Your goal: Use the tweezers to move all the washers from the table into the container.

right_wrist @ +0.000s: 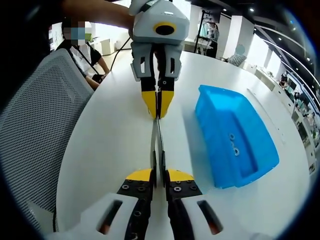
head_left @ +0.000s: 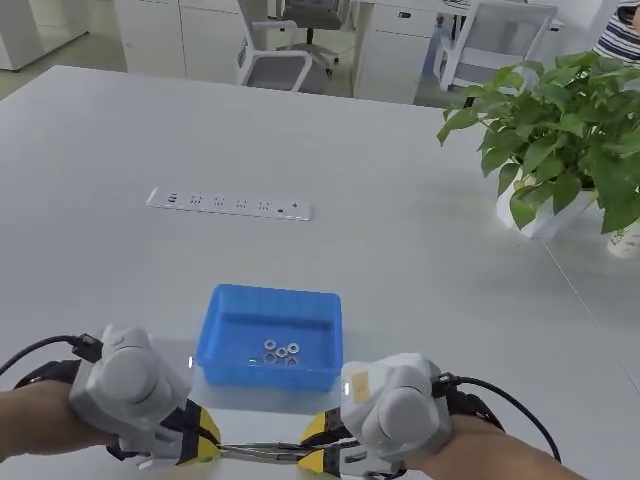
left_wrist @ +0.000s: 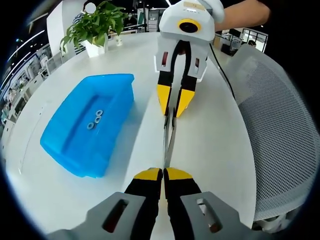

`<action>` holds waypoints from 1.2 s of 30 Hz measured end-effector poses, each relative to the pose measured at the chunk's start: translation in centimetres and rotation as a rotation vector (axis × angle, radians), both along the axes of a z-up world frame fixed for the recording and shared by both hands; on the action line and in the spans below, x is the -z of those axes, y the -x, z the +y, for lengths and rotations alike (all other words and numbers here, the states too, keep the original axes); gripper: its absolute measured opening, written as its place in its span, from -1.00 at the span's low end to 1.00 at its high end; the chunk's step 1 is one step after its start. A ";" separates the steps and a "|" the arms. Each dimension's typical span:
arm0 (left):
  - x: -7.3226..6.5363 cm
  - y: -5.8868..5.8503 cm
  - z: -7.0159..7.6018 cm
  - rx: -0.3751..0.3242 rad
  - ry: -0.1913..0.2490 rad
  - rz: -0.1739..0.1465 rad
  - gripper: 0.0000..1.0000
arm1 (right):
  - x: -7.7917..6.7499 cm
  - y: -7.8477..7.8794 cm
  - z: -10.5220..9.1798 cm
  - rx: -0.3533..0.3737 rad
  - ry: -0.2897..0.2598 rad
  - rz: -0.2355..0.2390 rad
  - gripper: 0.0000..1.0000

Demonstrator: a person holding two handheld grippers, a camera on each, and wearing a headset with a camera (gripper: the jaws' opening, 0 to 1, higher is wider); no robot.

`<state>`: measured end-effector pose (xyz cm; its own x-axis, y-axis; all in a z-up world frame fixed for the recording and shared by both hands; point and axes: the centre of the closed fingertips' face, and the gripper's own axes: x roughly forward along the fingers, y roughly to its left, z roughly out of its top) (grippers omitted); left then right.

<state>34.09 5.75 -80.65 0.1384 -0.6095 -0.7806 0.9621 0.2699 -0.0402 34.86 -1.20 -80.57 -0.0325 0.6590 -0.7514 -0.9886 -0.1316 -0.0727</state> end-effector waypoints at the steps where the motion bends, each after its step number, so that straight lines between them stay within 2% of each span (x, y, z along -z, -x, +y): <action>1: 0.0 0.0 0.0 -0.004 0.003 0.004 -0.87 | 0.0 0.0 0.0 0.003 0.000 0.002 -0.79; 6: 0.0 0.0 0.0 -0.012 0.003 0.003 -0.86 | 0.0 0.0 0.0 0.005 0.003 -0.003 -0.77; 10: -0.2 -0.1 0.2 -0.020 -0.001 -0.005 -0.81 | 0.0 0.1 -0.3 0.001 0.007 -0.008 -0.68; 16: -0.8 -0.1 0.9 -0.044 0.000 -0.012 -0.69 | -0.9 -0.5 -0.5 0.024 -0.006 -0.027 -0.62; 20: -1.7 -0.1 1.4 -0.089 0.032 -0.009 -0.57 | -2.0 -1.2 -0.9 0.069 -0.024 -0.031 -0.53; 23: -2.6 -0.1 1.8 -0.134 0.073 0.001 -0.47 | -2.7 -1.8 -1.3 0.140 -0.036 -0.014 -0.42; 28: -5.1 -0.6 2.2 -0.226 0.169 -0.023 -0.32 | -4.2 -2.9 -2.3 0.250 -0.082 -0.003 -0.26; 30: -6.2 -0.8 2.4 -0.257 0.205 -0.044 -0.24 | -5.0 -3.2 -2.7 0.298 -0.116 0.010 -0.19; 36: -8.4 -0.2 2.6 -0.310 0.248 -0.077 0.12 | -6.4 -3.6 -4.3 0.397 -0.162 0.004 0.03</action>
